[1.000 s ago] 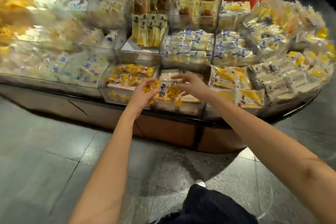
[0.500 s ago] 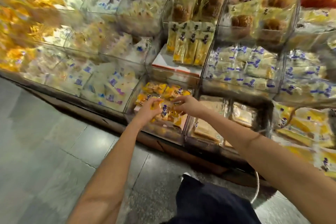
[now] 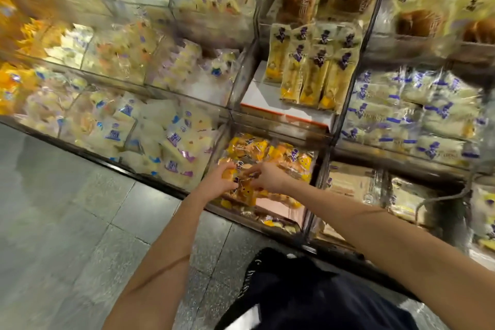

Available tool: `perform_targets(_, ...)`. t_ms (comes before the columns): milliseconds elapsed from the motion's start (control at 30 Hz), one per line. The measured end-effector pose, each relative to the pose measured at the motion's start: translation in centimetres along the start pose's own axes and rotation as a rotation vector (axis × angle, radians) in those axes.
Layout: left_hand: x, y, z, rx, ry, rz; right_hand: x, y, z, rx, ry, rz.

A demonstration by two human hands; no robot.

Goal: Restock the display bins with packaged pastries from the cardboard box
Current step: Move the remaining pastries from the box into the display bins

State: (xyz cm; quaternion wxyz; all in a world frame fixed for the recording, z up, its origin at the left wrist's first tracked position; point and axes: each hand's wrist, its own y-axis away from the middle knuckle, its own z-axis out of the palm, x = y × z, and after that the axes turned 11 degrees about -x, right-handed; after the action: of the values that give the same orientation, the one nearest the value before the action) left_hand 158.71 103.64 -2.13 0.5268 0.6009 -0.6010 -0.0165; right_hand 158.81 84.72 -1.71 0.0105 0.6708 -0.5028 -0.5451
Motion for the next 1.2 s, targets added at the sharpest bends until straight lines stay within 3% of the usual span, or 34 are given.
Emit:
perform_targets(200, -2.4, -0.9, -1.1, -0.046, -0.302, 0.042, 0.5, -2.7, 1.7, -0.012, 0.028, 0.025)
perform_targets(467, -4.7, -1.6, -0.5, 0.074, -0.817, 0.284, 2.5, -3.6, 3.0, 0.004, 0.377, -0.030)
perform_targets(600, -5.1, -2.4, 0.2, -0.107, -0.845, 0.138, 2.3, -3.3, 2.6, 0.038, 0.463, -0.100)
perform_targets(700, -4.7, -2.7, -0.4, -0.139, -0.857, 0.132, 2.3, -2.7, 1.2, 0.098, 0.503, -0.124)
perform_targets(1000, -1.8, -3.6, -3.5, -0.024, -1.013, 0.362, 3.0, 0.0, 0.6, 0.277, 0.561, -0.021)
perform_targets(1200, 2.6, -5.0, -4.3, 0.000, -1.042, 0.500, 3.4, 1.8, 1.0, 0.450, 0.425, 0.060)
